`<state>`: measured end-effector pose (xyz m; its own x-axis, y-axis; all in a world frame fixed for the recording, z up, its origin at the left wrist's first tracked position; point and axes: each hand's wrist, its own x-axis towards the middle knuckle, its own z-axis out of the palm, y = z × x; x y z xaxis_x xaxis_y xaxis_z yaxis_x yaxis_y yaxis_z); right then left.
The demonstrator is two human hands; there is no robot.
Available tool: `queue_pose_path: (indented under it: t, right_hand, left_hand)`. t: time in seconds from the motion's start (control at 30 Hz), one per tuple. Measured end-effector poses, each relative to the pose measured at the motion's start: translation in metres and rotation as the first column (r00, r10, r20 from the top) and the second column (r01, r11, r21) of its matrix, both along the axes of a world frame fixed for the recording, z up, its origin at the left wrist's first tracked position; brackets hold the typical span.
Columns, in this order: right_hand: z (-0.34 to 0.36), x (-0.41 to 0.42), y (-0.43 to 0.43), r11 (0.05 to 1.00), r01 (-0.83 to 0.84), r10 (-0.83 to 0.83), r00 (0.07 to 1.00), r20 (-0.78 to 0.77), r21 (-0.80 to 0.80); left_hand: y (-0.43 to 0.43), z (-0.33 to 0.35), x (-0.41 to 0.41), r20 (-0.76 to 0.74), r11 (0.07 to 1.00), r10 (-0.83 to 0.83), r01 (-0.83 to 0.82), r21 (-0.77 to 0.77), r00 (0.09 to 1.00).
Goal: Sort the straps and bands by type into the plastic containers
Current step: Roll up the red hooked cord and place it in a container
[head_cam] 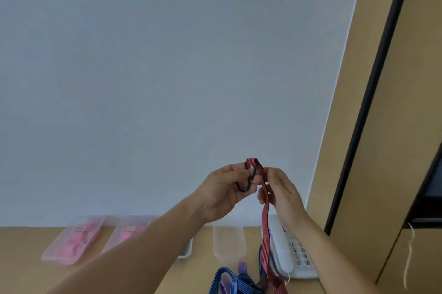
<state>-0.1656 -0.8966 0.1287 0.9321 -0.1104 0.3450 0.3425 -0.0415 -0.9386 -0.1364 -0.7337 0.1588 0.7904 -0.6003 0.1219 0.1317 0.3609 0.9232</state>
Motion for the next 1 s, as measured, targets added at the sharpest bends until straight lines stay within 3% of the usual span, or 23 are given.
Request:
queue_pose_path:
  t: [0.27,0.5,0.63,0.73,0.87,1.0]
  right_hand:
    - [0.009,-0.01,0.02,0.992,0.122,-0.121,0.992,0.027,-0.034]
    - [0.008,-0.012,0.031,0.981,0.186,-0.188,0.982,-0.035,-0.059]
    - [0.006,-0.014,0.035,0.991,0.136,-0.136,0.988,-0.067,0.001]
    - [0.004,-0.014,0.036,0.991,0.12,-0.123,0.991,-0.058,-0.053]
    - [0.002,-0.012,0.033,0.987,0.113,-0.12,0.991,-0.055,-0.117]
    - [0.006,-0.014,0.028,0.99,0.098,-0.104,0.993,-0.062,-0.097]
  left_hand:
    - [-0.009,0.002,0.01,-0.152,0.944,0.325,-0.31,0.115,0.933]
    - [-0.007,-0.003,0.005,-0.148,0.928,0.369,-0.355,0.111,0.917]
    - [-0.006,-0.007,0.006,-0.108,0.892,0.447,-0.433,0.128,0.888]
    - [-0.009,-0.009,0.007,-0.068,0.861,0.502,-0.492,0.127,0.862]
    - [-0.01,-0.01,0.01,-0.129,0.879,0.477,-0.47,0.083,0.87]
    - [-0.01,-0.006,0.011,-0.051,0.859,0.501,-0.49,0.145,0.864]
